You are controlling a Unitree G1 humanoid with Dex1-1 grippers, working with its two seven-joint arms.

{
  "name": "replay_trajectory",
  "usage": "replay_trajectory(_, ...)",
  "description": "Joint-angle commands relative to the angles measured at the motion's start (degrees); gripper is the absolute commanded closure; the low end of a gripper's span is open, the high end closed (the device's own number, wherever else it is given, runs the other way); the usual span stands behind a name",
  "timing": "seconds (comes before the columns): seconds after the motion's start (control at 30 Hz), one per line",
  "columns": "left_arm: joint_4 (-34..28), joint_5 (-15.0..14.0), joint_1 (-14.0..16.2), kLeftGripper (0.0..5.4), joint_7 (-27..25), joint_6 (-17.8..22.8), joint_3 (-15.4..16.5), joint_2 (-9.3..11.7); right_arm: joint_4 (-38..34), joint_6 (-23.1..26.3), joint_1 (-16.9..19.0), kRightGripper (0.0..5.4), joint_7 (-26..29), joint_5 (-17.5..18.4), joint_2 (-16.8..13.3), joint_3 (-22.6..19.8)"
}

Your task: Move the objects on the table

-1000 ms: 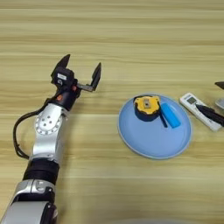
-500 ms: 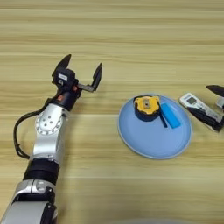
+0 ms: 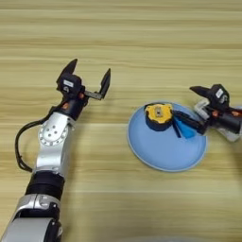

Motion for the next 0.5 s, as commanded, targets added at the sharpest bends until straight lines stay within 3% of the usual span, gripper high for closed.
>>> replay_trajectory(0.03,-0.47,0.92,0.48,0.00,0.41,-0.32,-0.50,-0.10,-0.82,2.52,-2.38,0.03,-1.27,-1.11,1.20,1.53)
replay_trajectory(0.5,0.61,1.11,0.23,0.00,1.16,-0.49,-0.61,-0.01,-1.42,10.30,-4.23,0.03,0.54,-0.13,3.72,5.03)
